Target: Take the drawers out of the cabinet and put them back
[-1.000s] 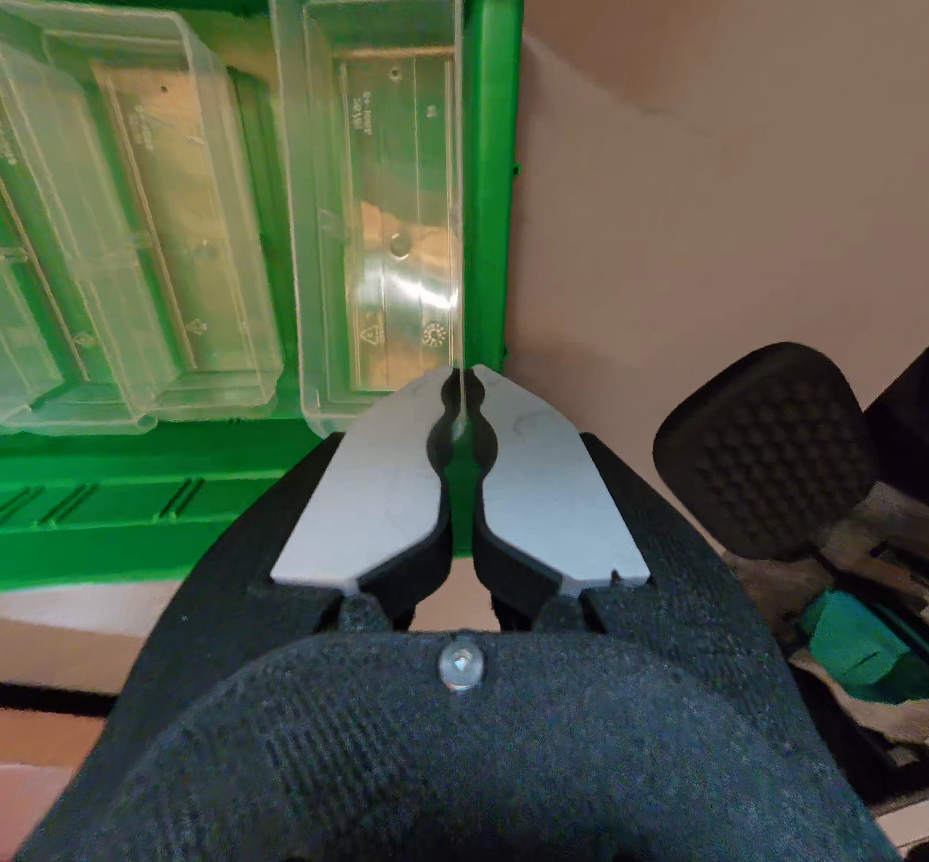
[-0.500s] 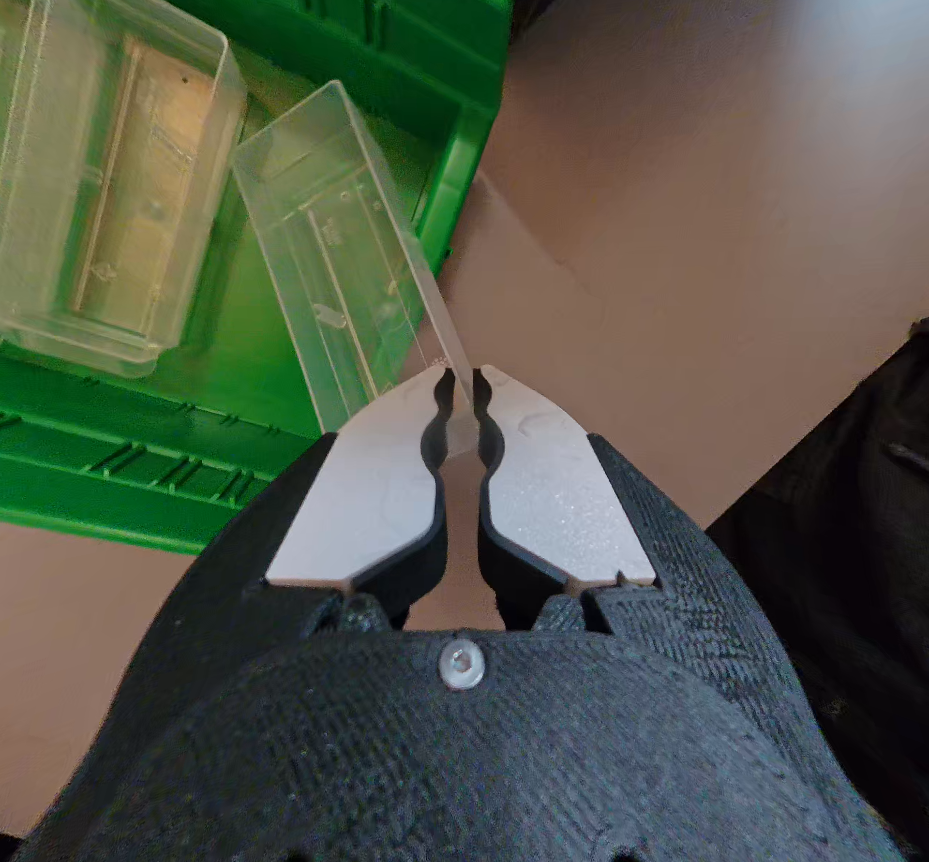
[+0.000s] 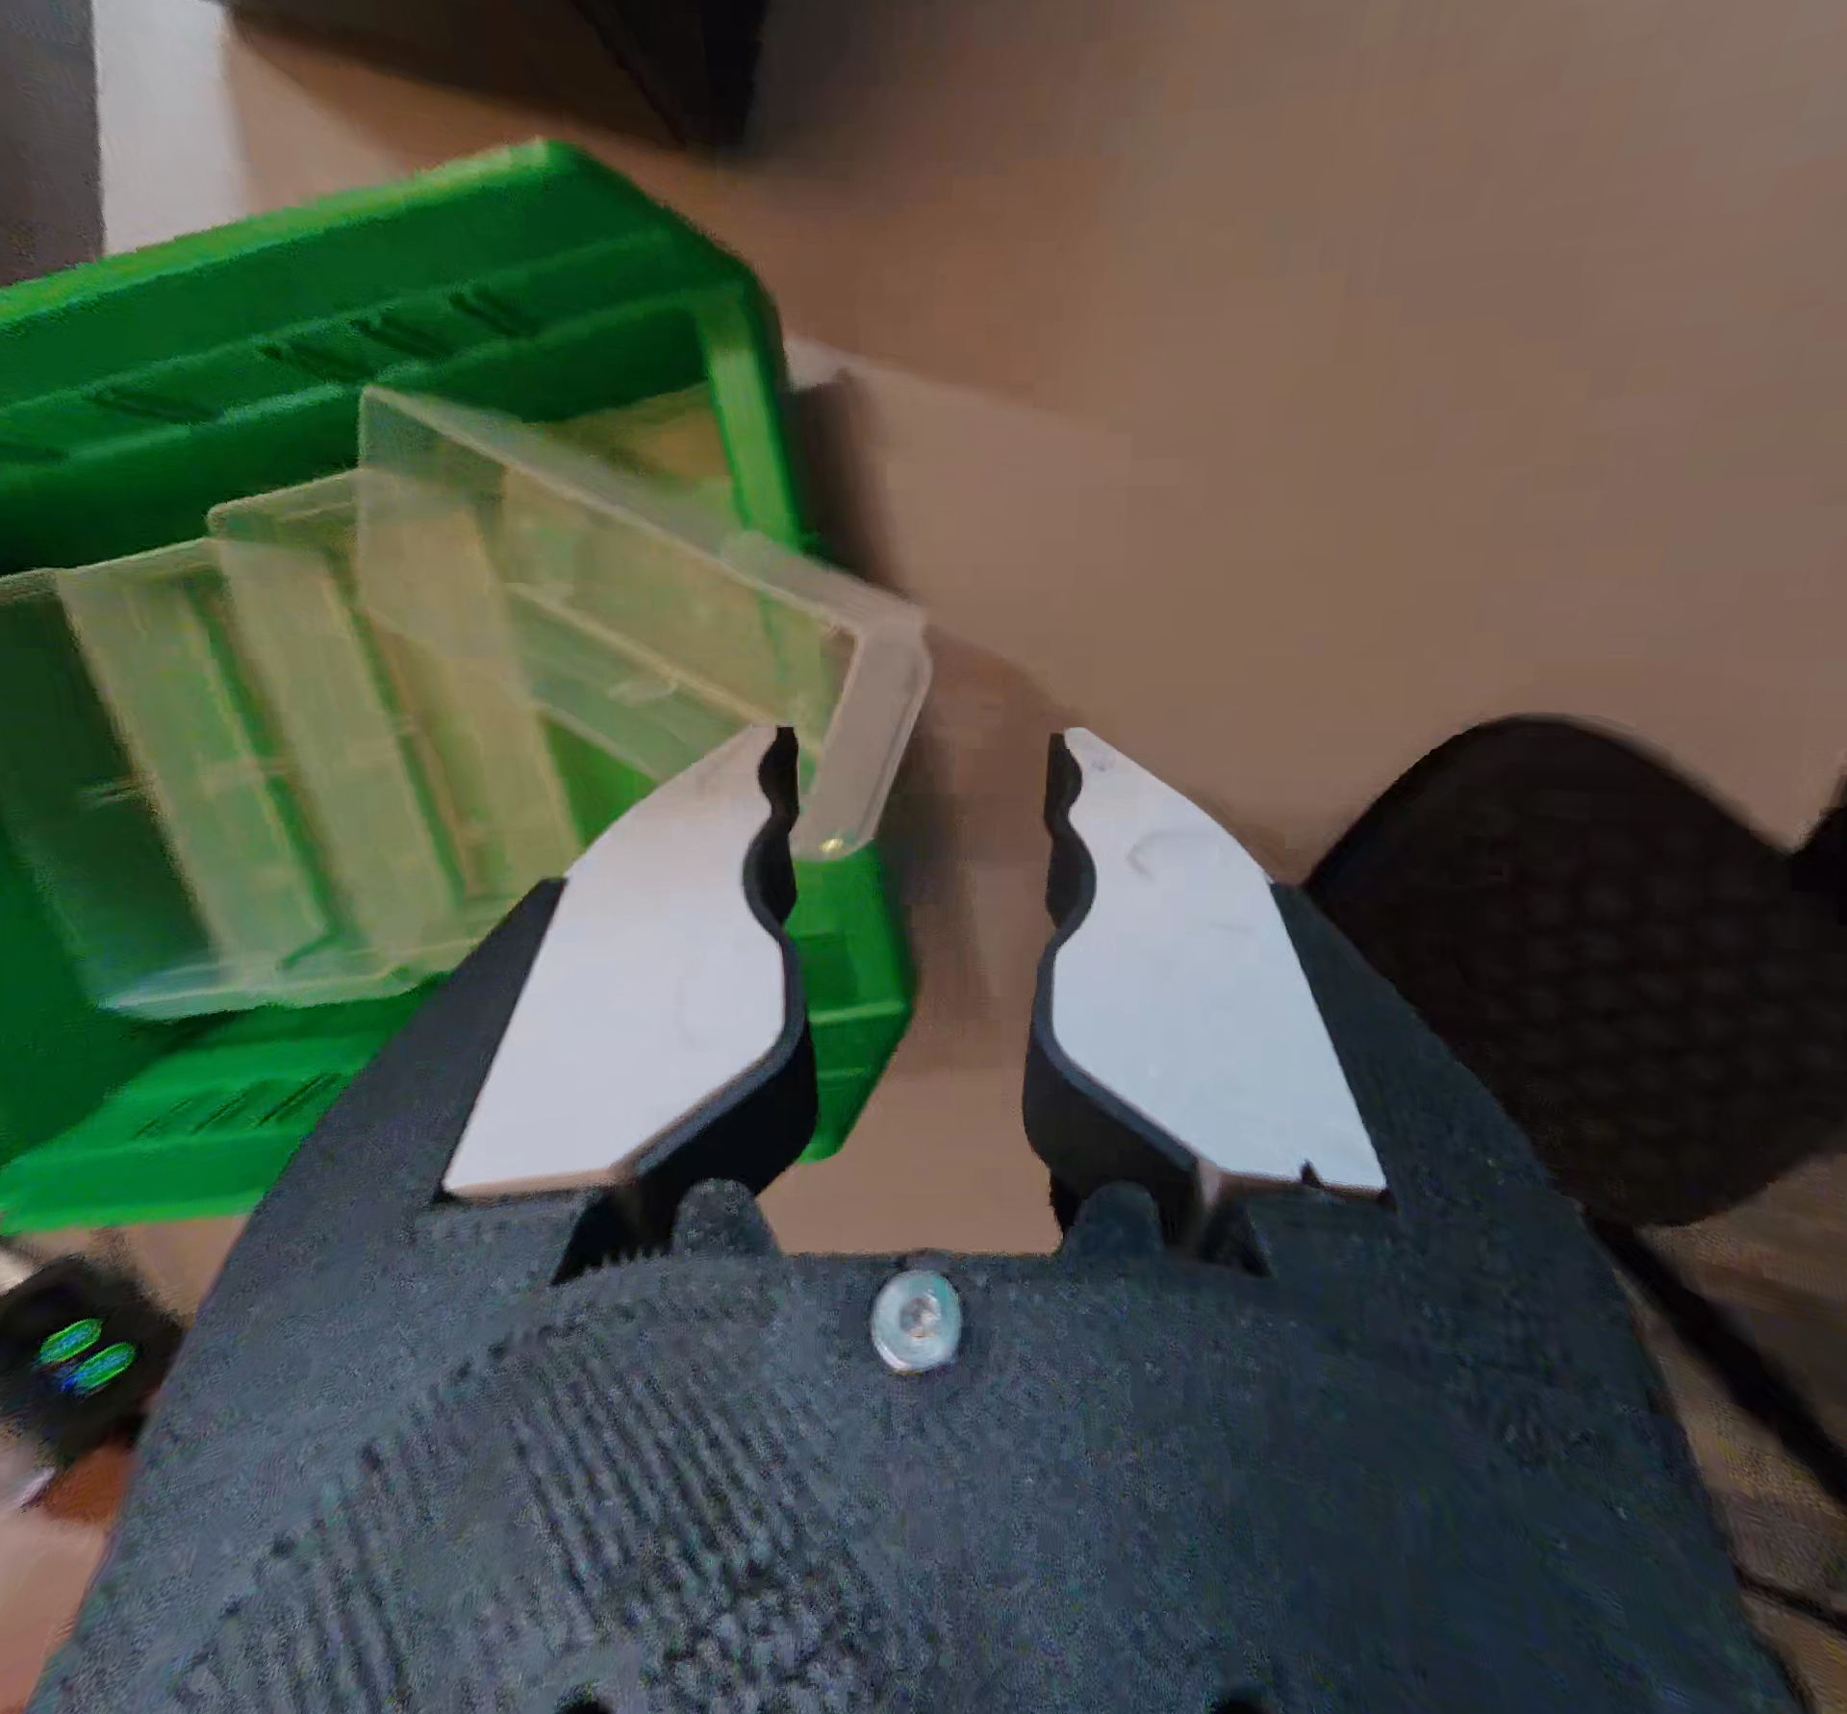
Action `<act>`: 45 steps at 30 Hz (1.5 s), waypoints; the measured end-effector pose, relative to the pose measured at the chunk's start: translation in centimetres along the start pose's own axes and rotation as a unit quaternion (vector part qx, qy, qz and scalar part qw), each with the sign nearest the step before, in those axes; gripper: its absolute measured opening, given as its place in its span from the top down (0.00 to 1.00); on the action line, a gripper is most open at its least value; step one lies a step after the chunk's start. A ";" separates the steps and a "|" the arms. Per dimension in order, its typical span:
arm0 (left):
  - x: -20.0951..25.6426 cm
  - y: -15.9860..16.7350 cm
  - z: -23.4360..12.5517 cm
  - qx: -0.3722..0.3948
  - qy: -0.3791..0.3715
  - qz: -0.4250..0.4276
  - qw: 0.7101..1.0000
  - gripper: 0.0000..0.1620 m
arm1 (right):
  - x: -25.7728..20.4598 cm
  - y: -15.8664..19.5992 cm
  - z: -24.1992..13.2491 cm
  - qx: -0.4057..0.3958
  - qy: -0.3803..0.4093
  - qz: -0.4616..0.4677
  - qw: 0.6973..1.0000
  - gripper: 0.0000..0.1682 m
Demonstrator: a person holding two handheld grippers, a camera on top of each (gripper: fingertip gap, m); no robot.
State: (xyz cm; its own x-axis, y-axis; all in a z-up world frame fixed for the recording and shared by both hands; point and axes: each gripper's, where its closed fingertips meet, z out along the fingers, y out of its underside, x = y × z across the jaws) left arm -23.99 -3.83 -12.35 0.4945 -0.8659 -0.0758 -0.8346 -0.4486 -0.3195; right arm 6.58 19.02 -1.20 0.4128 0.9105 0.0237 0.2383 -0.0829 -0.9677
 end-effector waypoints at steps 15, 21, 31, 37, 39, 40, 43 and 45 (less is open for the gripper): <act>-4.2 4.8 4.5 -0.131 -0.095 0.093 0.982 0.84 | 0.0 0.0 0.0 0.015 -0.013 0.013 1.000 1.00; -3.7 4.2 3.9 -0.120 -0.087 0.079 0.986 0.90 | 0.1 0.0 0.0 0.018 -0.013 0.013 1.000 1.00; -1.7 0.4 0.3 -0.034 -0.056 -0.017 0.998 0.90 | 0.1 0.0 0.0 0.020 -0.012 0.015 1.000 1.00; 0.8 -2.2 -0.8 -0.011 -0.031 -0.065 0.997 0.90 | 0.1 0.0 0.0 0.020 -0.011 0.015 1.000 1.00; 1.8 -3.3 -0.9 -0.007 -0.026 -0.077 0.997 0.90 | 0.1 0.0 0.0 0.020 -0.011 0.016 1.000 1.00; 2.3 -3.9 -0.9 -0.009 -0.027 -0.080 0.996 0.90 | 0.1 0.0 0.0 0.021 -0.010 0.016 1.000 1.00; 3.9 -5.3 -0.7 -0.025 -0.034 -0.078 0.996 0.90 | 0.1 0.0 0.0 0.021 -0.010 0.017 1.000 1.00; 5.1 -6.0 -0.4 -0.044 -0.038 -0.073 0.996 0.90 | 0.1 0.0 0.0 0.021 -0.009 0.016 1.000 1.00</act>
State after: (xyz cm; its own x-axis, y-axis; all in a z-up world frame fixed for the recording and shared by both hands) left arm -16.62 -5.63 -10.40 0.6265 -0.7720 -0.1076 -0.7687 -0.5891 -0.2492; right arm 6.65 19.15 -1.20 0.4039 0.9147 -0.0118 0.1879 -0.0956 -0.9775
